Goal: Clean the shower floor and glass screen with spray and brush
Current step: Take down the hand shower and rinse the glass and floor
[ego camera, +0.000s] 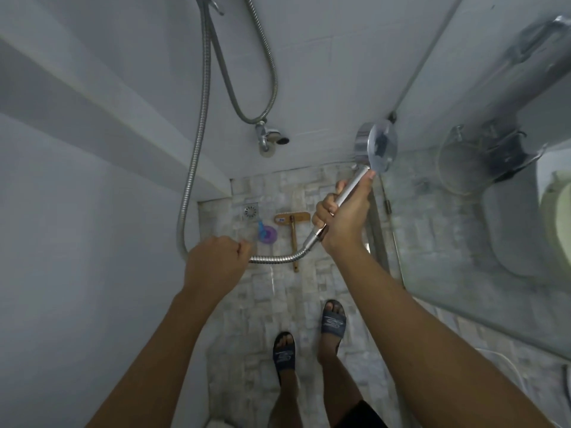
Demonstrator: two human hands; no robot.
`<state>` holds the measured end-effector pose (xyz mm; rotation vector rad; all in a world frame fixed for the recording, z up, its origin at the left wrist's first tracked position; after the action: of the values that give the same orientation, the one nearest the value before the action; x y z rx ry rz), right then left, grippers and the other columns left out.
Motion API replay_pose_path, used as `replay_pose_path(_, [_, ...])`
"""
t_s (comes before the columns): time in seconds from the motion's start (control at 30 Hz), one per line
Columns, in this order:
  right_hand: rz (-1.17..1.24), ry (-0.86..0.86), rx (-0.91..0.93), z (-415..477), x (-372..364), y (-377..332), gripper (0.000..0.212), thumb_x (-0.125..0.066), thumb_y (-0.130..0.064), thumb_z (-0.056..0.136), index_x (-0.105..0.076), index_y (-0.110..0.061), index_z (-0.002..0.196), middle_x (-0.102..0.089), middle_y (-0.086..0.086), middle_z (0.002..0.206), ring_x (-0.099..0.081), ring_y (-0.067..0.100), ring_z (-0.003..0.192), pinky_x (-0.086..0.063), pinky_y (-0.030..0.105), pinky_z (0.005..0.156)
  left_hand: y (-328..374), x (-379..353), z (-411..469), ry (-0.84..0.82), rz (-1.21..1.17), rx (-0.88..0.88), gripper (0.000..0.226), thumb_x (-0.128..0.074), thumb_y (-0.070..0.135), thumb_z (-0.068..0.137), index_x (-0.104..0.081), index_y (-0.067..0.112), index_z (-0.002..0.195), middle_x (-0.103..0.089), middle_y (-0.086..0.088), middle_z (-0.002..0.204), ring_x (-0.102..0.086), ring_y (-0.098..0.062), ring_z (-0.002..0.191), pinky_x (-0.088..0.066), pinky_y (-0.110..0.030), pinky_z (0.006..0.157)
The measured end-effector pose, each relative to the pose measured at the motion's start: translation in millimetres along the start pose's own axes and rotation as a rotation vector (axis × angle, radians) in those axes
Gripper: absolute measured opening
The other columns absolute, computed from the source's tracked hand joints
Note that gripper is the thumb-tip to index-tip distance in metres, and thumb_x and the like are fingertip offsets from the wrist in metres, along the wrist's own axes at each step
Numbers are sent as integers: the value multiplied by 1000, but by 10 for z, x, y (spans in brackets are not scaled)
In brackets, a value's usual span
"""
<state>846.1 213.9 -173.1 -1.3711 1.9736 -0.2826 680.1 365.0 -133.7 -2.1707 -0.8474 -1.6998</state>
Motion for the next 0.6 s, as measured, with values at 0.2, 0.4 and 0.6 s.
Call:
replay_pose_path(0.2, [-25,-82,-62,-204,-105,263,64,-33,-79,92,-44,-21,67,-26,0,47,-23,13,32,-25,16,38,-196,54,-204,-1,-8,-19,59,-49,27,97,-29,20,42,-34,0,40,-44,-25,41,-31,-28,46])
replay_pose_path(0.4, [-19,-101,-97,-412,-121,581,64,-33,-78,92,-46,-21,66,-26,1,46,-22,13,33,-26,16,37,-478,61,-489,-7,46,6,57,-55,25,97,-41,14,43,-43,-4,41,-49,-27,42,-37,-31,46])
replay_pose_path(0.6, [-2,-153,-127,-582,-166,843,66,-31,-78,93,-45,-21,64,-26,0,46,-22,11,31,-23,15,36,-659,119,-735,8,100,-76,55,-74,7,82,-33,16,46,-34,0,35,-41,-24,29,-39,-32,31])
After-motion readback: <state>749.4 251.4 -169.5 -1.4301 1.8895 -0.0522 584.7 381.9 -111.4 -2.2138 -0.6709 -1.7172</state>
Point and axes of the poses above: each hand's wrist, its own z-axis towards the middle knuckle, its own x-axis out of the back of the hand, y = z × x, the point moved 5 cm from there along z, towards the middle knuckle
